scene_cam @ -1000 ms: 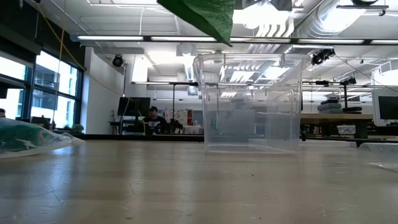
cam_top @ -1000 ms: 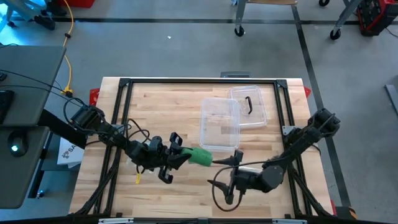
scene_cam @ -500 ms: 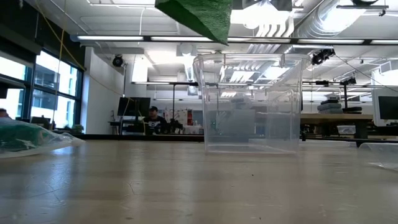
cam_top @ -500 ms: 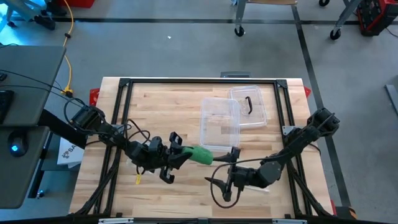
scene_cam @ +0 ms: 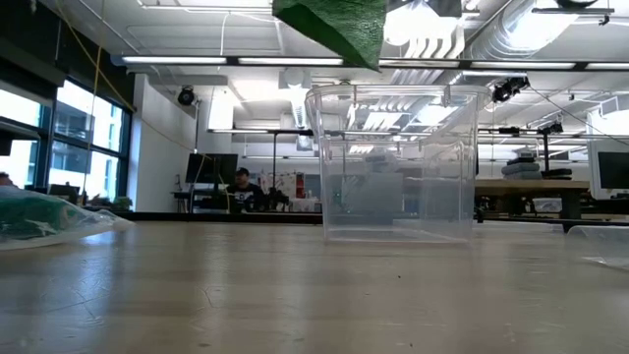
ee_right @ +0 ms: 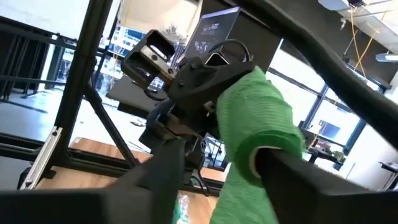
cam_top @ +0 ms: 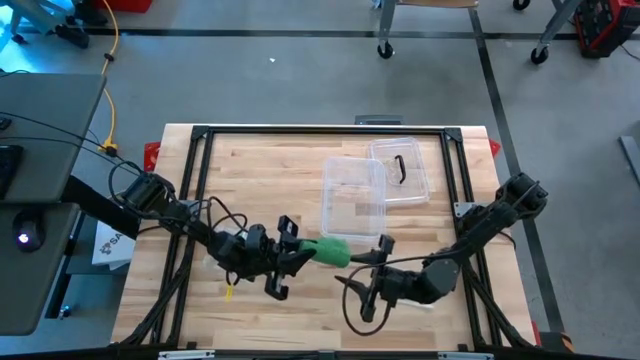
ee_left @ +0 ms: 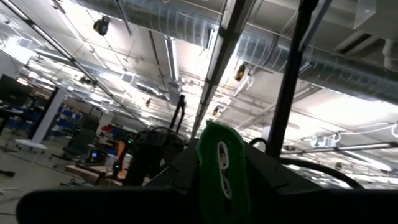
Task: Roll bandage
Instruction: Roll the green bandage
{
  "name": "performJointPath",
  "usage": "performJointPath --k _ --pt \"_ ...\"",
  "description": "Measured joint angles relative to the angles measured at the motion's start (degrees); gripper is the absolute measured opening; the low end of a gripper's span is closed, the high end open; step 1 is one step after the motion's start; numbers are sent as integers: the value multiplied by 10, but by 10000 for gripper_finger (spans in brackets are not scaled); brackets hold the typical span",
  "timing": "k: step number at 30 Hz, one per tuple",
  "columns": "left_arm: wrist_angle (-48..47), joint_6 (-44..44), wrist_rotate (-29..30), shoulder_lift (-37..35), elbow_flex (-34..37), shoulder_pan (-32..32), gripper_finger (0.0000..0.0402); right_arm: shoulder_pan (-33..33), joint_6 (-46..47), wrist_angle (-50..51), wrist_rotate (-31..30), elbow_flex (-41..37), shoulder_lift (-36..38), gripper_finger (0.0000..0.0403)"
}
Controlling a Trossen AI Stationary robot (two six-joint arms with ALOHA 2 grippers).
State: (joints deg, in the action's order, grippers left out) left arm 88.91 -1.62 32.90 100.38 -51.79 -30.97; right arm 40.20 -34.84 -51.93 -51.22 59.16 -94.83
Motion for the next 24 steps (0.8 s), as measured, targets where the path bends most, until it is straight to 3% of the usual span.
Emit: performJointPath --k 3,7,10,14,18,24 --pt "-13 8 -15 0 0 0 77 5 -6 1 -12 0 6 113" --pt "-73 31 -35 -6 1 -1 119 11 -10 5 -28 0 22 18" --pt "-155 30 -42 -20 4 -1 162 18 -12 20 -35 0 35 21" --pt "-336 25 -46 -78 7 -3 209 28 -11 34 -65 0 64 18" --pt "-513 39 -15 -144 7 -11 227 34 26 87 -58 1 99 6" --pt "-543 -36 72 -178 6 -39 220 17 147 224 41 1 148 5"
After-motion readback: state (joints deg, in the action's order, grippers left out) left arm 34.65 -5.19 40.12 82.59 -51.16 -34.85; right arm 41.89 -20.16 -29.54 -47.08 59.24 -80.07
